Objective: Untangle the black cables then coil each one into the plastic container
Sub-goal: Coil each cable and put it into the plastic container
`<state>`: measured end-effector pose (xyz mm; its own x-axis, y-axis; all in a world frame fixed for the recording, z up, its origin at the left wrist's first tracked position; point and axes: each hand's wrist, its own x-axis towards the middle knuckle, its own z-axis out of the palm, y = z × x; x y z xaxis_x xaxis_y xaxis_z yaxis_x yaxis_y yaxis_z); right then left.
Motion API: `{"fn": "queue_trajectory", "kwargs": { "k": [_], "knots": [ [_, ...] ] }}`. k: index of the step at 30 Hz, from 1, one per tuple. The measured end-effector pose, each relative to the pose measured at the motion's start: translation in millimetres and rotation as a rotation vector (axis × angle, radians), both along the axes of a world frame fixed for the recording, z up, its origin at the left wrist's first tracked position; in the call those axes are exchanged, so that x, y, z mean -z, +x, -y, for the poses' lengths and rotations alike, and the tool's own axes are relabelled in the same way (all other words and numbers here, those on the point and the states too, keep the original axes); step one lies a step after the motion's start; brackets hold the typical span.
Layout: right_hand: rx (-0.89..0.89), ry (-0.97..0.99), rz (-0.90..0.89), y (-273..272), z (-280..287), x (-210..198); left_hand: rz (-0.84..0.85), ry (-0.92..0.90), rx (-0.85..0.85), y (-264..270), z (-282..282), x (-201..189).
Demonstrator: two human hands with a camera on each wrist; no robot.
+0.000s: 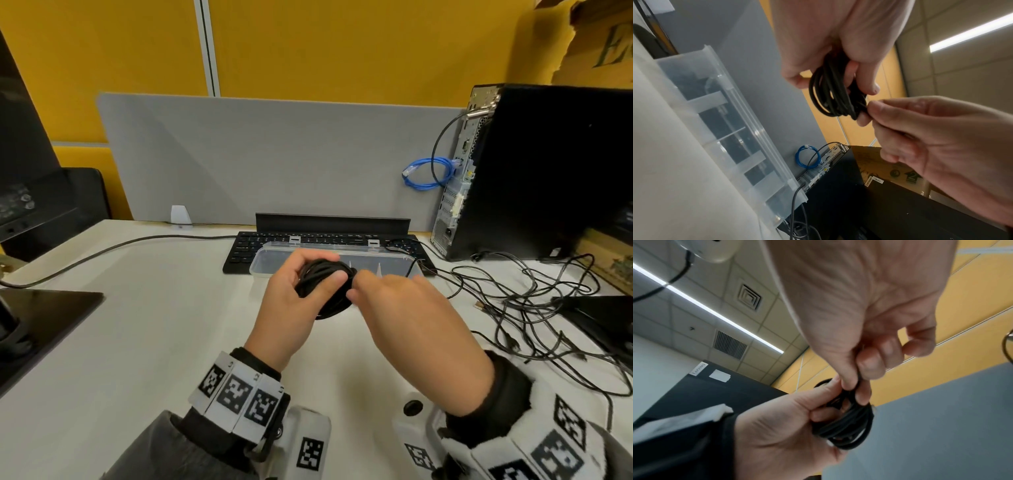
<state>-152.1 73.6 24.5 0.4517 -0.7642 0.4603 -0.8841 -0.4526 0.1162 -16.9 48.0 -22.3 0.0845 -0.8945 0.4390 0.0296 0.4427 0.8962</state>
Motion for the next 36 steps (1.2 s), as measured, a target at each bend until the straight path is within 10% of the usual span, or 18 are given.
{"fn": "queue_trajectory", "kwargs": {
  "k": [13,20,31,36],
  "knots": [
    [-0.471,0.485,0.510,-15,3,-2,-0.271,0.035,0.146,3,0,-3],
    [-0.349,0.315,0.454,-3,-4,20,-0.217,0.086,0.002,-1,2,3],
    [-0.398,0.273,0.352,-19,18,5,-0.567,0.354,0.667,15,-2,-6],
    [-0.301,0.022,0.283,-7,15,10,-0.579,0.449,0.624,7,-2,-4]
  ]
}}
